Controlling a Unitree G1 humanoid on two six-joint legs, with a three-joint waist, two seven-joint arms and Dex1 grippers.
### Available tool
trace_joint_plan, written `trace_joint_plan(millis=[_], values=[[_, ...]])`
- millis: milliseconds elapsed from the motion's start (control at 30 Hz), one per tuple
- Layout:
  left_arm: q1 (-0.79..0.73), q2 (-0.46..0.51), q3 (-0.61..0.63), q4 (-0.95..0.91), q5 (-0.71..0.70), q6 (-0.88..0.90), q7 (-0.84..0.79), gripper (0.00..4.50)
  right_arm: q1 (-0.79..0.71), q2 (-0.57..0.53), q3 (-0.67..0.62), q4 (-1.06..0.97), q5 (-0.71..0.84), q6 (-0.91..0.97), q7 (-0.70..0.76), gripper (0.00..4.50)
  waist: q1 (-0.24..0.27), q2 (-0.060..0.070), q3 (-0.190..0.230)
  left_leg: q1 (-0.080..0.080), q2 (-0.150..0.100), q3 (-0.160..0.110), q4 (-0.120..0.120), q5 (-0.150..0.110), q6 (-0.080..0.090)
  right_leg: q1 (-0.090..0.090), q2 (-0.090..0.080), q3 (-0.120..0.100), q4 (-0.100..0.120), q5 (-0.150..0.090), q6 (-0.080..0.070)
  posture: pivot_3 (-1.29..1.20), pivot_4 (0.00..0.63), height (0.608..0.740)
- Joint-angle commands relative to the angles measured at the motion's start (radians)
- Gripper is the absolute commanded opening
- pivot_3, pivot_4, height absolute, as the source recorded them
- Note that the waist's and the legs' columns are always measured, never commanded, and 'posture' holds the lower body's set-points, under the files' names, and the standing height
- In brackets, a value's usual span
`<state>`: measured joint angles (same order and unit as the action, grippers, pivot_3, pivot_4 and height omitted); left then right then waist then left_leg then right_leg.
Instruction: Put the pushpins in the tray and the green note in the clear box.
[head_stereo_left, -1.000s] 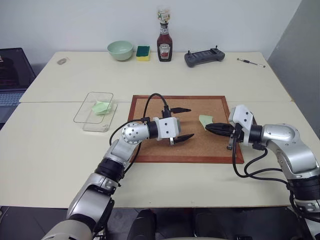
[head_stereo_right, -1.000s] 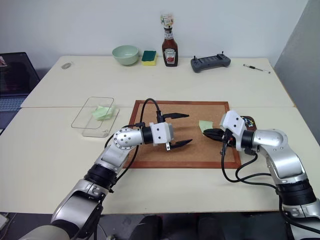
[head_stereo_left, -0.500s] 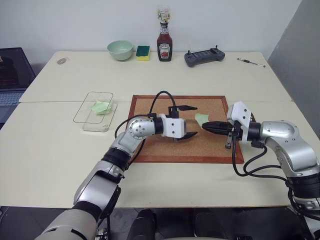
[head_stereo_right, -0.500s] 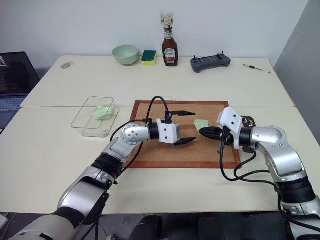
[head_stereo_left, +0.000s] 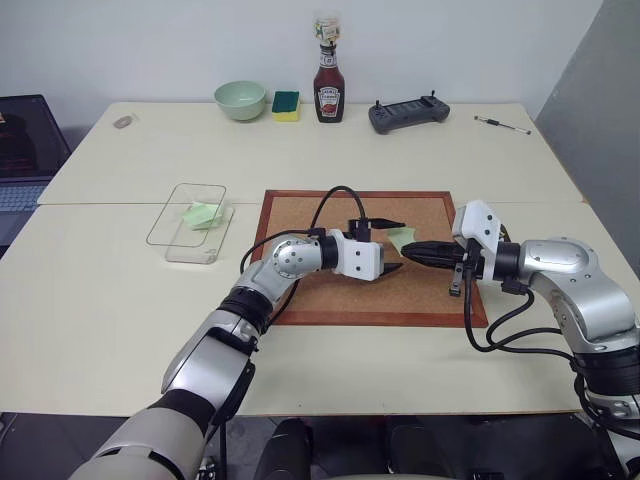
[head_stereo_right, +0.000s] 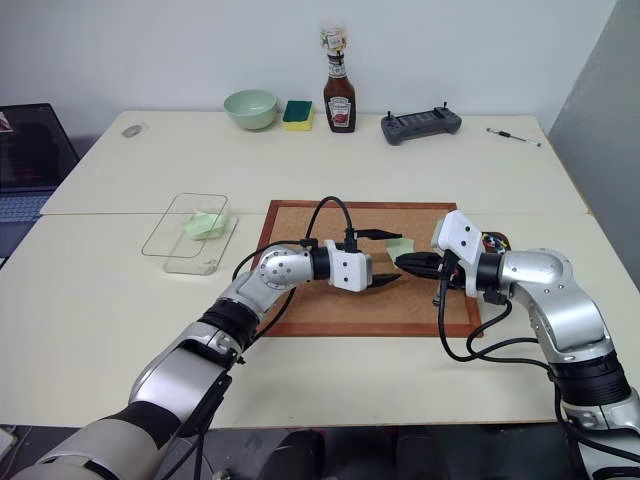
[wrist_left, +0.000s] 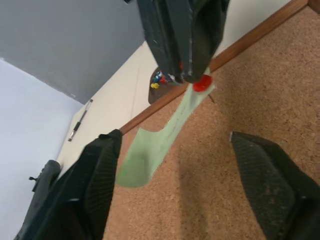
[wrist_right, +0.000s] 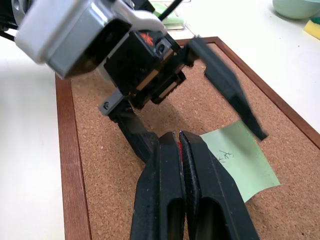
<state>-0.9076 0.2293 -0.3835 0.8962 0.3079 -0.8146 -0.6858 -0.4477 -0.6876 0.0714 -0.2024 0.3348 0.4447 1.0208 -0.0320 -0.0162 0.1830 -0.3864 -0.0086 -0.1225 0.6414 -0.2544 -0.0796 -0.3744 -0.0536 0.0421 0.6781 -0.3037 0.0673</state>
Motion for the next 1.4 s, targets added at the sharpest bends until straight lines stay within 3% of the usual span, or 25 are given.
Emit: trace_joint_plan(millis=[33,500,1400], values=[[-0.038,-0.013,-0.007,0.019,0.012,-0.045,0.027,2.71,-0.023,0.002,-0.014,-0.047,0.022,0.003,-0.004,0.0,0.0,0.0,0.0,0.0,0.0,0.0,0.0,0.0,0.0,0.0,0.0,0.0,0.0,0.0,0.0,0.0,0.15,0.74],[-0.052,-0.025,-0.026,0.068,0.038,-0.101,0.027,0.02,-0.023,0.013,-0.015,-0.049,0.026,0.016,-0.009,0.0,-0.001,0.0,0.0,0.0,0.0,0.0,0.0,0.0,0.0,0.0,0.0,0.0,0.0,0.0,0.0,0.0,0.15,0.74],[-0.037,-0.006,-0.051,0.077,0.102,-0.156,0.112,0.01,-0.104,0.078,-0.137,0.012,0.121,0.142,-0.176,0.0,0.0,0.0,0.0,0.0,0.0,0.0,0.0,0.0,0.0,-0.001,0.0,0.0,0.001,0.0,0.0,0.0,0.15,0.74]])
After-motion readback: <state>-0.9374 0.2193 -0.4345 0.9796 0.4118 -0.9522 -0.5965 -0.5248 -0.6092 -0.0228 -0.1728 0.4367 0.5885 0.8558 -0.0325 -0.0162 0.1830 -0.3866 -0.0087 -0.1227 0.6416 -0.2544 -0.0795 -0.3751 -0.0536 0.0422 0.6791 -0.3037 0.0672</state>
